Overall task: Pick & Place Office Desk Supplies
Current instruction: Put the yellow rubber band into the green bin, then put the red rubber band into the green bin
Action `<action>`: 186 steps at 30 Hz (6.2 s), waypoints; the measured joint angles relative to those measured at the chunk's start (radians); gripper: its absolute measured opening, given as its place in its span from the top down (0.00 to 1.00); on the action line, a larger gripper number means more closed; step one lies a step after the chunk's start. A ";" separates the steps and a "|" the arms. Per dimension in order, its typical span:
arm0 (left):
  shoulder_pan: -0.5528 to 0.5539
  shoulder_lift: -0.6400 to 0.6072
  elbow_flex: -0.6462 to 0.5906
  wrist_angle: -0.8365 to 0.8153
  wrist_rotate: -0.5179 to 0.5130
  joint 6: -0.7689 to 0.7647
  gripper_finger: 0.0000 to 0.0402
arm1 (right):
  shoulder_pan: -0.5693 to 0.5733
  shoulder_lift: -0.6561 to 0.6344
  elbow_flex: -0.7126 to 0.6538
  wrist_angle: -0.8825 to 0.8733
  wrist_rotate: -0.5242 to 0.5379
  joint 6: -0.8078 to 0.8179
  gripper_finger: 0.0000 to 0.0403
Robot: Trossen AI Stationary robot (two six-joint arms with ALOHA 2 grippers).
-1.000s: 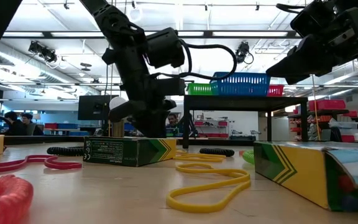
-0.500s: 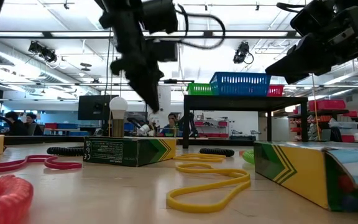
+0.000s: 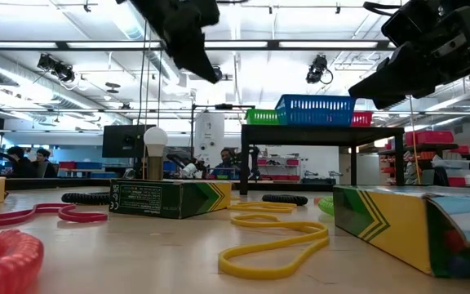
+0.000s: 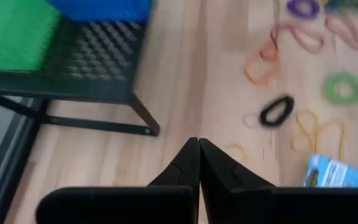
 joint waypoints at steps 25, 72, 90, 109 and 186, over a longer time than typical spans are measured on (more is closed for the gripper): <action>-0.048 0.446 -0.003 -0.034 0.078 0.136 0.61 | 0.000 0.000 0.000 0.001 -0.008 0.001 0.97; -0.015 0.090 -0.003 -0.038 -0.108 -0.004 1.00 | 0.000 0.000 0.000 0.008 -0.008 0.000 0.97; 0.254 0.022 -0.002 0.459 -0.041 0.117 1.00 | 0.000 0.000 0.000 0.008 -0.008 0.000 0.97; 0.372 0.346 0.474 0.430 0.146 0.153 1.00 | 0.000 0.000 0.000 0.006 -0.015 0.000 0.97; 0.373 0.227 0.341 0.019 0.181 0.194 0.97 | 0.000 0.000 0.000 0.007 -0.022 0.003 0.97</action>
